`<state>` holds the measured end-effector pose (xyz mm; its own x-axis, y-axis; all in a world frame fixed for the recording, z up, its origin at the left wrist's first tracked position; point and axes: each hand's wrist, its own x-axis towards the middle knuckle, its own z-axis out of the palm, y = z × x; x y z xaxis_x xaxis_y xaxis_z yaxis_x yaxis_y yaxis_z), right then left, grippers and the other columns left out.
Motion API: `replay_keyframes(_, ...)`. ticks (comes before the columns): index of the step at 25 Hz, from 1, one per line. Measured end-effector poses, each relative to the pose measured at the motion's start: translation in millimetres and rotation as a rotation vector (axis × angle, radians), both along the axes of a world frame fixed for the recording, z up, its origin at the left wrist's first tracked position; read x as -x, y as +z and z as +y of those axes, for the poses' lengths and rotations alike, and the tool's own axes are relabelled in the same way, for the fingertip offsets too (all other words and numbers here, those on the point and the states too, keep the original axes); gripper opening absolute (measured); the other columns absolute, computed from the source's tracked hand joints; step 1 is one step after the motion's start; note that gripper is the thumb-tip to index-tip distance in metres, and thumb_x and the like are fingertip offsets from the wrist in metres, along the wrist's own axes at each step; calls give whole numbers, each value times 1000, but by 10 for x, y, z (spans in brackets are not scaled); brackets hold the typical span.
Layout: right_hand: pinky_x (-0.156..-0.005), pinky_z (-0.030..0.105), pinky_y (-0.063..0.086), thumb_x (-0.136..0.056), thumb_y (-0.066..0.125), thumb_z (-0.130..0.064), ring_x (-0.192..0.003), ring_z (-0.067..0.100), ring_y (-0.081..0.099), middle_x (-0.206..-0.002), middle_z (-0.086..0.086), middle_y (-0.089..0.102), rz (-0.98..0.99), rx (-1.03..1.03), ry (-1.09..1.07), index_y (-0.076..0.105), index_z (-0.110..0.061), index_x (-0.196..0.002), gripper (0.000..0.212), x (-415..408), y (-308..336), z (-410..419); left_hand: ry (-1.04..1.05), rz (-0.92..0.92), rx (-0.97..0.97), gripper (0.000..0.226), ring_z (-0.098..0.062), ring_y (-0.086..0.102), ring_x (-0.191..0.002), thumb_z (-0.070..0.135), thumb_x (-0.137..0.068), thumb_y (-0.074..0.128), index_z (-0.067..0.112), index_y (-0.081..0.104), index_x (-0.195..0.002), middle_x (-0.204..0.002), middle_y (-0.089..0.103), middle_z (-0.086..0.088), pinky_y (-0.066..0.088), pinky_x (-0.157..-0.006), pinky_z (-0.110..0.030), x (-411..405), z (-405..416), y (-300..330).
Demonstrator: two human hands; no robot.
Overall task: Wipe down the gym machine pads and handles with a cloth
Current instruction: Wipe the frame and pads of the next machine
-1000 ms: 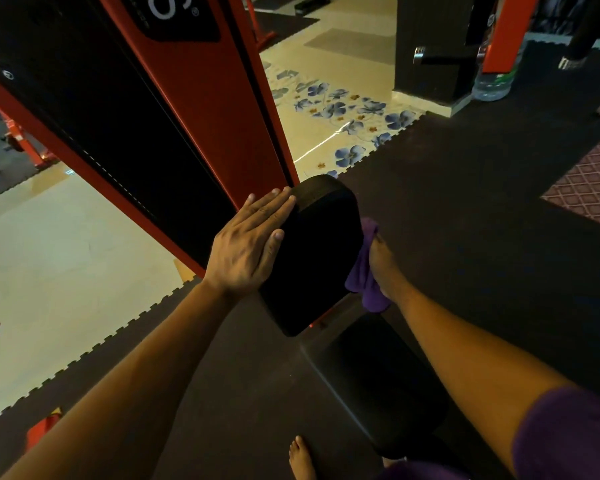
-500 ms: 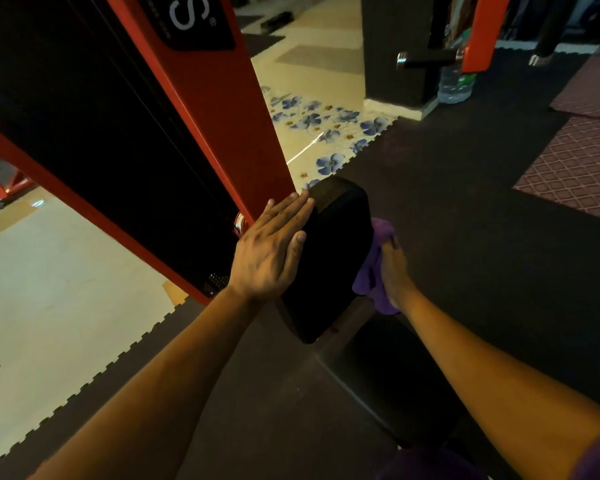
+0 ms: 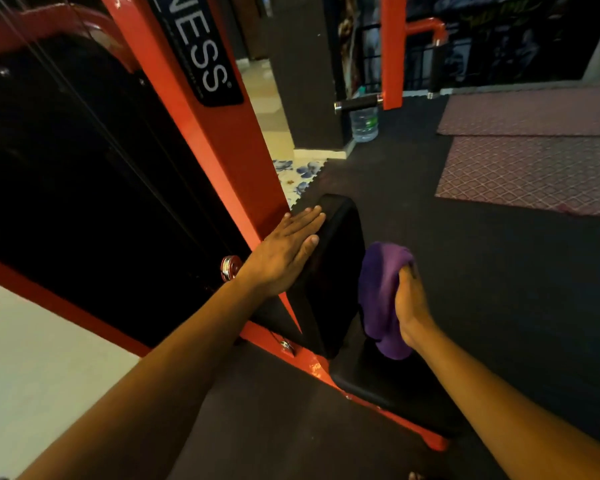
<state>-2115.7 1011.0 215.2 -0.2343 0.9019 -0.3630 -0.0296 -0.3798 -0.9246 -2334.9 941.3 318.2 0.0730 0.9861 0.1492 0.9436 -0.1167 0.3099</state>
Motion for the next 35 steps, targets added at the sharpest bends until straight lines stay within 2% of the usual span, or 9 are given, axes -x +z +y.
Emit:
replay_keyframes(7, -104, 40, 41, -107, 26, -45, -131, 31, 49, -144, 11, 51, -112, -294, -18, 41, -14, -148, 53, 517, 277, -98, -53, -126, 153, 54, 4, -2, -153, 30, -114, 33, 20, 17, -165, -171, 5, 12, -5, -116, -4, 161, 351, 80)
replay_keyframes(10, -110, 37, 40, -100, 32, -53, -136, 20, 47, -150, -2, 47, -108, -410, 35, 34, -29, -152, 57, 701, 257, -275, -85, -186, 83, 55, -1, -3, -154, 25, -113, 35, 16, 17, -164, -171, 4, 7, -7, -117, -6, 202, 356, -54)
replay_keyframes(13, -101, 26, 39, -106, 35, -44, -132, 22, 48, -148, 7, 48, -197, -404, 48, 36, -19, -152, 52, 719, 194, -307, -104, -219, 49, 54, -6, -2, -155, 24, -113, 35, 13, 17, -163, -171, 5, 2, -6, -120, -12, 232, 401, -112)
replay_keyframes(19, -97, 30, 44, -104, 31, -52, -132, 29, 50, -149, 9, 46, -281, -371, 23, 36, -18, -152, 59, 687, 160, -508, -103, -244, 63, 57, -6, -4, -156, 30, -113, 31, 13, 12, -165, -172, 0, 1, -9, -122, -14, 238, 396, -131)
replay_keyframes(23, -121, 30, 25, -90, 29, -73, -149, 11, 29, -164, -9, 28, -221, -666, -37, 24, -32, -158, 80, 922, 203, -546, -80, -275, 70, 56, -11, -3, -158, 28, -114, 31, 11, 12, -164, -173, 0, -1, -7, -118, -13, 202, 365, -88)
replay_keyframes(28, -110, 46, 46, -70, 53, -82, -124, 15, 61, -136, -6, 64, -114, -361, -186, 57, -41, -137, 79, 1181, 140, 738, -102, -302, 58, 54, -15, 0, -159, 23, -114, 32, 8, 16, -163, -173, 4, -4, -1, -125, -24, 188, 335, -85)
replay_keyframes(30, -111, 47, 44, -69, 51, -88, -129, 16, 57, -144, -6, 57, -89, -236, -176, 46, -49, -142, 84, 1113, 77, 266, -99, -297, 42, 53, -16, 2, -159, 21, -114, 33, 7, 18, -162, -172, 7, -5, 0, -125, -25, 196, 341, -81)
replay_keyframes(33, -123, 46, 26, -81, 28, -88, -150, 14, 30, -164, -8, 28, -51, -440, -89, 21, -44, -156, 88, 1123, -21, -1056, -114, -278, 31, 52, -16, 3, -159, 20, -114, 33, 7, 20, -162, -172, 8, -5, 0, -126, -26, 225, 344, -105)
replay_keyframes(35, -125, 43, 20, -82, 23, -84, -152, 11, 24, -166, -9, 21, -138, -507, -20, 16, -38, -160, 91, 1121, 73, -1058, -122, -274, 34, 52, -16, 3, -159, 21, -114, 33, 8, 21, -162, -172, 8, -5, 1, -128, -30, 220, 339, -98)
